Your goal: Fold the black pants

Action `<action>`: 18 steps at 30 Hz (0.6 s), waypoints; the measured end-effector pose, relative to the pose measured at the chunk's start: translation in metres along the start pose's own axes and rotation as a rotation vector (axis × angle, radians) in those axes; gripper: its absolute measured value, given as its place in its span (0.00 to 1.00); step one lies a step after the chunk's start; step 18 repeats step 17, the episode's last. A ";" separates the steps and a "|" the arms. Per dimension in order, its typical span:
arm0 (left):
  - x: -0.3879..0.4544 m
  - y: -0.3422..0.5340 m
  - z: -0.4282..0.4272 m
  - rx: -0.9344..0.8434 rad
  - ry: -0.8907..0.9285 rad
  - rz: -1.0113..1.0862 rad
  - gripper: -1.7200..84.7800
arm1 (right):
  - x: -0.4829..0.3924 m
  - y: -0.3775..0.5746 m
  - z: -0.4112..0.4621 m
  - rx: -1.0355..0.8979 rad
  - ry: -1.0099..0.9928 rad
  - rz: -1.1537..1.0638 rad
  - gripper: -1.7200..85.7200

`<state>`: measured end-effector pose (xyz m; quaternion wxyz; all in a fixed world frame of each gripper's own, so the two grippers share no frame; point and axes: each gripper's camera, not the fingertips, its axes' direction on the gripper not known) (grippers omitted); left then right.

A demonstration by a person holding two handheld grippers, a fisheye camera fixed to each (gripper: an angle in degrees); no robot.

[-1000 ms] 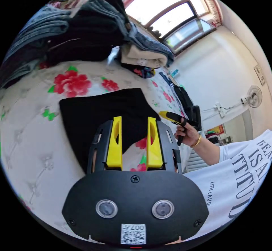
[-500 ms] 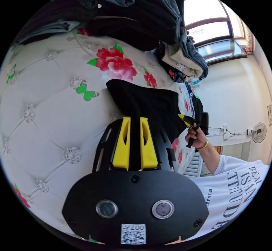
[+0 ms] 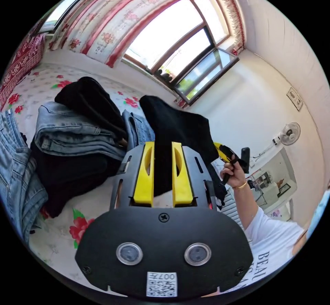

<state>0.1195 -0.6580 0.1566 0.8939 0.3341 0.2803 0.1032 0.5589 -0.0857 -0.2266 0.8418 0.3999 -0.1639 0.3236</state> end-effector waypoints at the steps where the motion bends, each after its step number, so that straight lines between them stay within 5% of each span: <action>1: -0.005 0.005 0.016 -0.030 -0.077 -0.029 0.11 | -0.001 0.001 0.010 -0.012 0.057 -0.003 0.07; 5: -0.004 0.112 0.059 -0.175 -0.243 0.069 0.11 | 0.000 0.076 0.054 -0.140 0.194 -0.062 0.07; 10: 0.013 0.307 0.097 -0.505 -0.353 0.131 0.11 | -0.019 0.321 0.147 -0.834 0.449 -0.276 0.05; 13: 0.037 0.391 0.087 -0.580 -0.335 0.058 0.11 | -0.052 0.411 0.141 -0.922 0.572 -0.424 0.03; 18: 0.081 0.462 0.085 -0.655 -0.410 0.070 0.11 | -0.074 0.443 0.134 -0.791 0.632 -0.451 0.02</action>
